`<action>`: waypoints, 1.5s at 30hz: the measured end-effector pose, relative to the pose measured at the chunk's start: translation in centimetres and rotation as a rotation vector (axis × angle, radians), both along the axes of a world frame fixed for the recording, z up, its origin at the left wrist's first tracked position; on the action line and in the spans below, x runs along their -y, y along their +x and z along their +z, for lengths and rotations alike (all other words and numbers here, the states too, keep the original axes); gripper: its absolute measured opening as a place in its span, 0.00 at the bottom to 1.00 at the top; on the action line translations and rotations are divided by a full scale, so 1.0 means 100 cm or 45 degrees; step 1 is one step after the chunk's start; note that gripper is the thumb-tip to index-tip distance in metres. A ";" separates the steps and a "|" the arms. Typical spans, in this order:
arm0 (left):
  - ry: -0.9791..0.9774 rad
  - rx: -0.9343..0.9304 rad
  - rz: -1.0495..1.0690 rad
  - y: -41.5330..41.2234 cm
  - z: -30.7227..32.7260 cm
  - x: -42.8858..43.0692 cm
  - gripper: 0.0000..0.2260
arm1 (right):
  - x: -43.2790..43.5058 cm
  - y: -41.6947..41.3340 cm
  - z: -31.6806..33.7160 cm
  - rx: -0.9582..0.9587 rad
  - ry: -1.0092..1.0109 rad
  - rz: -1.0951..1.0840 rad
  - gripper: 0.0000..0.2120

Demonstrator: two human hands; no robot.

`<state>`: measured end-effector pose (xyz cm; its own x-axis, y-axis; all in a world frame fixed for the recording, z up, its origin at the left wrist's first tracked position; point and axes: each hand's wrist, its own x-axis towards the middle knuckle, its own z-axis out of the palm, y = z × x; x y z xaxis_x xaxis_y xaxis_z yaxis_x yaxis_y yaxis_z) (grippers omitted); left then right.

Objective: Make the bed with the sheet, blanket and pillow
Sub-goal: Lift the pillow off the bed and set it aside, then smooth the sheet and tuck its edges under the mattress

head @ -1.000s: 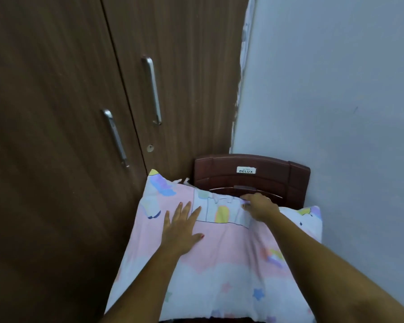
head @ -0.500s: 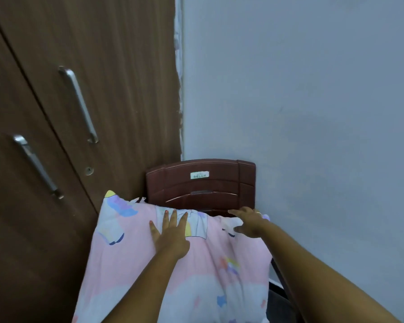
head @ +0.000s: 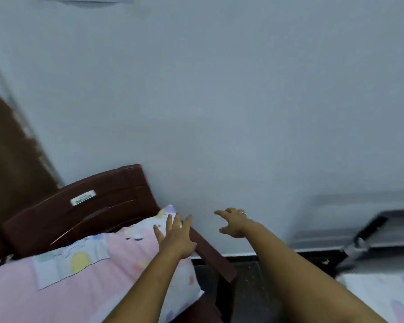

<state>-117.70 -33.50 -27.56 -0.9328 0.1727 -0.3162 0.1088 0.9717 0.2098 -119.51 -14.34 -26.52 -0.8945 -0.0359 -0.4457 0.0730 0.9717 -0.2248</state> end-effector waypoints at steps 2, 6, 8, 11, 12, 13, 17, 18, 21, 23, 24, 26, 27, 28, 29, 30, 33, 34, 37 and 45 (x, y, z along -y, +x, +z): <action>-0.027 0.051 -0.130 0.013 0.003 -0.043 0.35 | -0.045 0.027 -0.001 0.007 -0.019 -0.118 0.30; -0.098 0.122 -0.390 0.051 0.004 -0.132 0.35 | -0.132 0.096 -0.008 0.037 -0.041 -0.329 0.29; -0.115 0.149 -0.521 0.078 0.003 -0.180 0.35 | -0.175 0.137 -0.013 0.052 -0.041 -0.431 0.30; -0.108 0.201 -0.697 0.124 -0.001 -0.245 0.34 | -0.232 0.203 -0.021 0.081 -0.026 -0.585 0.30; -0.107 0.220 -0.751 0.140 -0.004 -0.265 0.34 | -0.249 0.228 -0.024 0.098 -0.024 -0.635 0.30; -0.109 0.235 -0.801 0.156 -0.006 -0.285 0.34 | -0.265 0.252 -0.026 0.120 -0.022 -0.687 0.30; -0.122 0.289 -0.958 0.216 -0.013 -0.351 0.33 | -0.316 0.341 -0.030 0.189 -0.040 -0.890 0.29; -0.122 0.294 -0.992 0.230 -0.014 -0.365 0.33 | -0.326 0.360 -0.029 0.195 -0.047 -0.934 0.29; -0.114 0.311 -1.083 0.261 -0.012 -0.399 0.32 | -0.351 0.405 -0.026 0.200 -0.062 -1.029 0.30; -0.116 0.315 -1.135 0.274 -0.011 -0.418 0.32 | -0.362 0.426 -0.024 0.189 -0.096 -1.089 0.30; -0.127 0.309 -1.162 0.279 -0.010 -0.426 0.31 | -0.366 0.435 -0.024 0.178 -0.113 -1.117 0.30; -0.121 0.294 -1.195 0.286 -0.007 -0.439 0.30 | -0.372 0.447 -0.024 0.159 -0.149 -1.160 0.30; -0.105 0.291 -1.201 0.288 -0.007 -0.445 0.30 | -0.374 0.452 -0.025 0.151 -0.167 -1.182 0.30; -0.086 0.296 -1.203 0.289 -0.007 -0.452 0.29 | -0.377 0.456 -0.026 0.145 -0.183 -1.205 0.30; -0.066 0.304 -1.202 0.290 -0.009 -0.459 0.29 | -0.380 0.459 -0.027 0.142 -0.195 -1.228 0.30; -0.046 0.307 -1.200 0.288 -0.011 -0.464 0.28 | -0.384 0.461 -0.029 0.142 -0.203 -1.246 0.30; 0.012 0.323 -1.222 0.280 -0.023 -0.482 0.26 | -0.394 0.461 -0.037 0.153 -0.226 -1.311 0.30; 0.025 0.330 -1.230 0.276 -0.027 -0.488 0.25 | -0.398 0.459 -0.039 0.156 -0.235 -1.331 0.30; 0.050 0.344 -1.233 0.261 -0.035 -0.507 0.23 | -0.410 0.448 -0.046 0.158 -0.258 -1.380 0.30; 0.140 0.402 -1.230 0.196 -0.055 -0.563 0.21 | -0.445 0.389 -0.063 0.163 -0.320 -1.523 0.29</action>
